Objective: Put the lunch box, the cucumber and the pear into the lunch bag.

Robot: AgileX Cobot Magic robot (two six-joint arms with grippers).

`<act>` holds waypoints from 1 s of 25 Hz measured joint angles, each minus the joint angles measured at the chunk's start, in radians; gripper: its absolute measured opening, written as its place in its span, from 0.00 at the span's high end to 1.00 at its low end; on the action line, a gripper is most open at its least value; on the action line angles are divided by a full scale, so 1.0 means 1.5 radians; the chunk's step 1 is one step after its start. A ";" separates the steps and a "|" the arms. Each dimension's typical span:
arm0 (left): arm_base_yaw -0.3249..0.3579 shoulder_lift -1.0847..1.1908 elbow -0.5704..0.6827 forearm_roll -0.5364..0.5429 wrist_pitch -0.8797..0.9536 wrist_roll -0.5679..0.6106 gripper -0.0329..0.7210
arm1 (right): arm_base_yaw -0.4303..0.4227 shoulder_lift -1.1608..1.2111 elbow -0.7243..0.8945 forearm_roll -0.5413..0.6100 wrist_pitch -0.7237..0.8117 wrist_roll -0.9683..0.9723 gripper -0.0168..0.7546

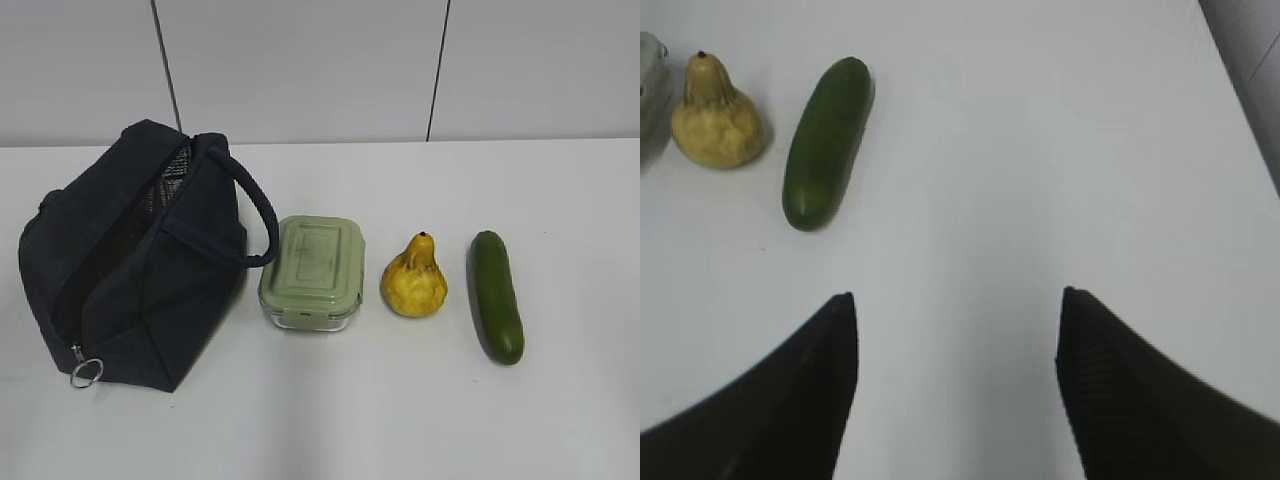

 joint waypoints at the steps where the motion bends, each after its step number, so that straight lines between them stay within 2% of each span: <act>1: -0.009 0.039 -0.015 -0.007 -0.016 0.000 0.57 | 0.000 0.042 -0.003 0.014 -0.026 0.004 0.34; 4: -0.023 0.164 -0.055 -0.009 -0.063 0.000 0.53 | 0.000 0.181 -0.019 0.055 -0.083 0.012 0.34; 10: -0.011 0.364 -0.129 -0.013 -0.122 0.018 0.50 | 0.000 0.413 -0.076 0.093 -0.155 -0.016 0.34; 13: 0.052 0.435 -0.164 -0.060 -0.137 0.067 0.51 | 0.000 0.468 -0.104 0.126 -0.179 -0.050 0.34; 14: 0.088 0.457 -0.174 -0.105 -0.138 0.109 0.51 | 0.000 0.481 -0.113 0.139 -0.186 -0.060 0.34; 18: 0.242 0.536 -0.215 -0.361 -0.093 0.318 0.54 | 0.000 0.545 -0.149 0.188 -0.195 -0.112 0.34; 19: 0.266 0.550 -0.220 -0.394 -0.078 0.352 0.54 | 0.000 0.562 -0.156 0.192 -0.196 -0.121 0.34; 21: 0.301 0.573 -0.223 -0.420 -0.052 0.407 0.54 | 0.000 0.596 -0.174 0.195 -0.197 -0.134 0.34; 25: 0.310 0.584 -0.223 -0.382 -0.016 0.434 0.54 | 0.000 0.678 -0.222 0.207 -0.200 -0.148 0.34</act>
